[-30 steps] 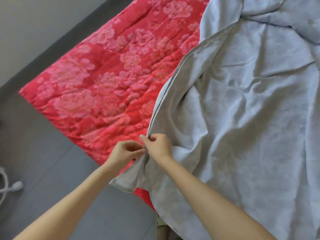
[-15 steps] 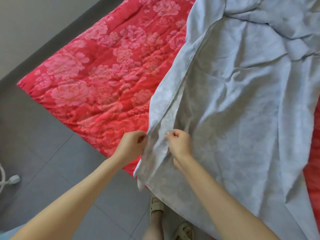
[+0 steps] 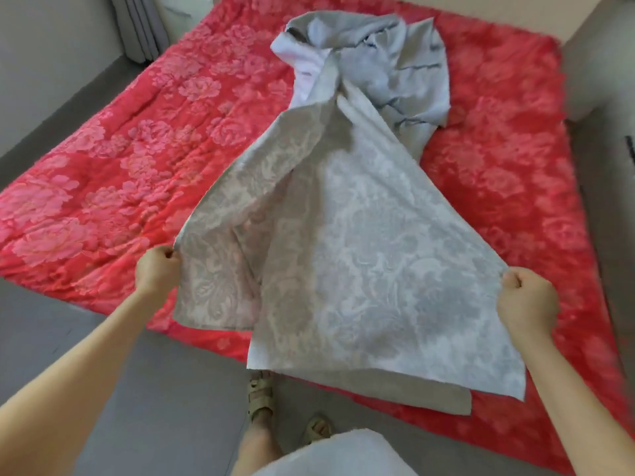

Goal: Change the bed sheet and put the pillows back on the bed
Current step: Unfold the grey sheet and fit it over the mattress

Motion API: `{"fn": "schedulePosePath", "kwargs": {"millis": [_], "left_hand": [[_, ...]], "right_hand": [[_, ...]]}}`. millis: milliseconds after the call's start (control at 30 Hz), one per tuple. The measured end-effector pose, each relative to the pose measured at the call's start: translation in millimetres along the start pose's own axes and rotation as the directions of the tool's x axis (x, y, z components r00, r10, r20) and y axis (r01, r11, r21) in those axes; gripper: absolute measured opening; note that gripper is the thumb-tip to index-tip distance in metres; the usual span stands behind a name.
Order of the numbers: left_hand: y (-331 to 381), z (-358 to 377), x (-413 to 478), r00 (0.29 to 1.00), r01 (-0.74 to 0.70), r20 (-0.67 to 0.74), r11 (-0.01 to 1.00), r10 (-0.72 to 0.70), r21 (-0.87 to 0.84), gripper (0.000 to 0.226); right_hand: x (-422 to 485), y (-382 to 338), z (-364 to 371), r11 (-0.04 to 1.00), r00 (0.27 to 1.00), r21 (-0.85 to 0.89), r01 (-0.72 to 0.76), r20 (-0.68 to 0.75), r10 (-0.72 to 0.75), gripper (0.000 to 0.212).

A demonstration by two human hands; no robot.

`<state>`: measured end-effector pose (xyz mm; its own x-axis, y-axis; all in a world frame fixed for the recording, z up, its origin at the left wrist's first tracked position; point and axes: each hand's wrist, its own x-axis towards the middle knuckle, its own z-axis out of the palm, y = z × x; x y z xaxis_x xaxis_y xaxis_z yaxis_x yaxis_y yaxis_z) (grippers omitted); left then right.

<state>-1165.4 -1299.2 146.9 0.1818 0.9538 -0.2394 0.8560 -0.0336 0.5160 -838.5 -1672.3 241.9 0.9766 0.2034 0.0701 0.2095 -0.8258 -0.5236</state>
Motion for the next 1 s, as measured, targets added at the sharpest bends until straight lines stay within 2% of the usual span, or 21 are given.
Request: {"fn": "schedulePosePath", "kwargs": {"millis": [100, 167, 200, 267, 333, 400, 467, 533, 600, 733, 833, 900, 1000], "left_hand": [[35, -7, -12, 0.993, 0.087, -0.086, 0.991, -0.078, 0.106, 0.018], [60, -12, -20, 0.98, 0.163, -0.149, 0.958, -0.13, 0.235, 0.028], [75, -11, -24, 0.982, 0.148, -0.159, 0.939, -0.101, 0.311, 0.033], [113, -5, -37, 0.993, -0.045, -0.083, 0.939, 0.078, 0.34, 0.031], [161, 6, -52, 0.944, -0.329, 0.079, 0.906, 0.319, 0.268, 0.013], [218, 19, -72, 0.876, -0.45, 0.254, 0.885, 0.411, 0.118, 0.033], [272, 36, -87, 0.85, -0.386, 0.351, 0.918, 0.391, -0.089, 0.046], [314, 59, -95, 0.832, -0.267, 0.427, 0.931, 0.354, -0.25, 0.047], [345, 78, -103, 0.795, -0.247, 0.488, 0.927, 0.361, -0.282, 0.048], [386, 103, -108, 0.779, -0.314, 0.498, 0.924, 0.382, -0.218, 0.031], [413, 116, -104, 0.806, -0.373, 0.432, 0.914, 0.405, -0.16, 0.017], [431, 124, -111, 0.82, -0.36, 0.394, 0.91, 0.414, -0.207, 0.008], [464, 135, -138, 0.815, -0.348, 0.34, 0.865, 0.47, -0.362, 0.028]], "right_hand": [[-4, 29, -46, 0.997, 0.993, 0.043, -0.059, -0.103, 0.063, 0.034], [-12, 36, -58, 0.996, 0.995, 0.06, -0.063, -0.071, 0.067, 0.031], [-17, 36, -58, 0.995, 0.998, 0.09, -0.046, -0.029, 0.049, 0.03], [-26, 26, -54, 0.987, 0.998, 0.158, 0.017, 0.064, -0.027, 0.027], [-32, 8, -54, 0.969, 0.985, 0.224, 0.108, 0.109, -0.135, 0.032], [-36, -11, -59, 0.941, 0.966, 0.291, 0.171, 0.14, -0.219, 0.035], [-40, -25, -70, 0.919, 0.943, 0.343, 0.196, 0.19, -0.273, 0.03], [-47, -33, -83, 0.907, 0.918, 0.378, 0.187, 0.263, -0.298, 0.027], [-51, -36, -96, 0.902, 0.886, 0.4, 0.161, 0.344, -0.311, 0.026], [-54, -33, -118, 0.913, 0.859, 0.401, 0.067, 0.442, -0.258, 0.022], [-49, -11, -130, 0.921, 0.894, 0.39, -0.006, 0.415, -0.17, 0.023], [-48, 12, -138, 0.921, 0.929, 0.384, -0.064, 0.36, -0.085, 0.024], [-48, 42, -149, 0.92, 0.955, 0.366, -0.14, 0.295, 0.028, 0.024]]}}
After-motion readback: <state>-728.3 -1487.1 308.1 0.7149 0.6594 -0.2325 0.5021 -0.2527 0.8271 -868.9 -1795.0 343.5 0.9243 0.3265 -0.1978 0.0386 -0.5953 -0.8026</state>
